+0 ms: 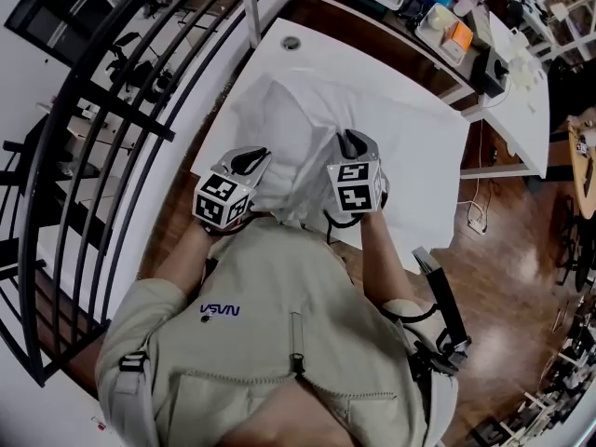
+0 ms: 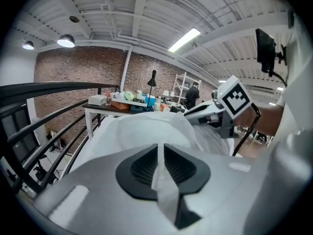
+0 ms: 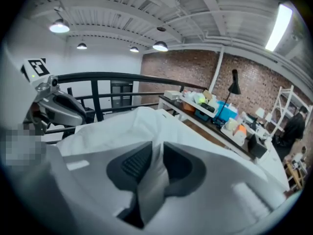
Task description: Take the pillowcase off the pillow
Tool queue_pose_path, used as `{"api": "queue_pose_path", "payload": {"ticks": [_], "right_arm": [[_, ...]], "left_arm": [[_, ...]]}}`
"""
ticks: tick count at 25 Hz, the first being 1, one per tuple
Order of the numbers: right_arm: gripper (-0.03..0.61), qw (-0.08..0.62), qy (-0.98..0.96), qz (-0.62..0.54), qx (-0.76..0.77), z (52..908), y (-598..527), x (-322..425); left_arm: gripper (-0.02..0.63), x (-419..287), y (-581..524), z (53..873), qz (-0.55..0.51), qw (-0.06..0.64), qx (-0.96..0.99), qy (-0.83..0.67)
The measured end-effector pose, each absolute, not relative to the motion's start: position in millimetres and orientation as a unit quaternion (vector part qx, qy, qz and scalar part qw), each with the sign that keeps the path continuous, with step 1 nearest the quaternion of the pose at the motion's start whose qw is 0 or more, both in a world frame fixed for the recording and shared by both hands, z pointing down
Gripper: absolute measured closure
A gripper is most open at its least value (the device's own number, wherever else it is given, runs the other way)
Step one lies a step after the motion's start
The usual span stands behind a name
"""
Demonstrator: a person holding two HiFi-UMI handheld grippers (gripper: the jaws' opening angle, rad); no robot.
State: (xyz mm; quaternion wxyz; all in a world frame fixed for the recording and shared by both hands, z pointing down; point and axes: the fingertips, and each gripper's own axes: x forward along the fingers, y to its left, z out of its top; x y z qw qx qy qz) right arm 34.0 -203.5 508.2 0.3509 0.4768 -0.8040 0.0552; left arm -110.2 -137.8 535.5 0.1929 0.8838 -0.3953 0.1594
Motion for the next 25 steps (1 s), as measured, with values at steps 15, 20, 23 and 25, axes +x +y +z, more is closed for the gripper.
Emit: {"api": "queue_pose_path", "payload": {"ticks": [15, 20, 23, 25], "right_arm": [[0.479, 0.229, -0.879, 0.084, 0.409, 452.7, -218.6, -11.6], [0.474, 0.268, -0.878, 0.055, 0.392, 441.4, -251.7, -37.9], [0.472, 0.307, -0.875, 0.04, 0.372, 442.9, -286.0, -65.7], [0.464, 0.346, -0.865, 0.034, 0.361, 456.3, -307.6, -79.3]], "left_arm": [[0.432, -123.6, -208.5, 533.6, 0.162, 0.232, 0.852, -0.441], [0.393, -117.7, -251.7, 544.6, 0.155, 0.257, 0.858, -0.417], [0.38, -119.6, -279.0, 548.3, 0.14, 0.285, 0.855, -0.409], [0.371, -118.7, -288.8, 556.9, 0.133, 0.305, 0.852, -0.405]]}}
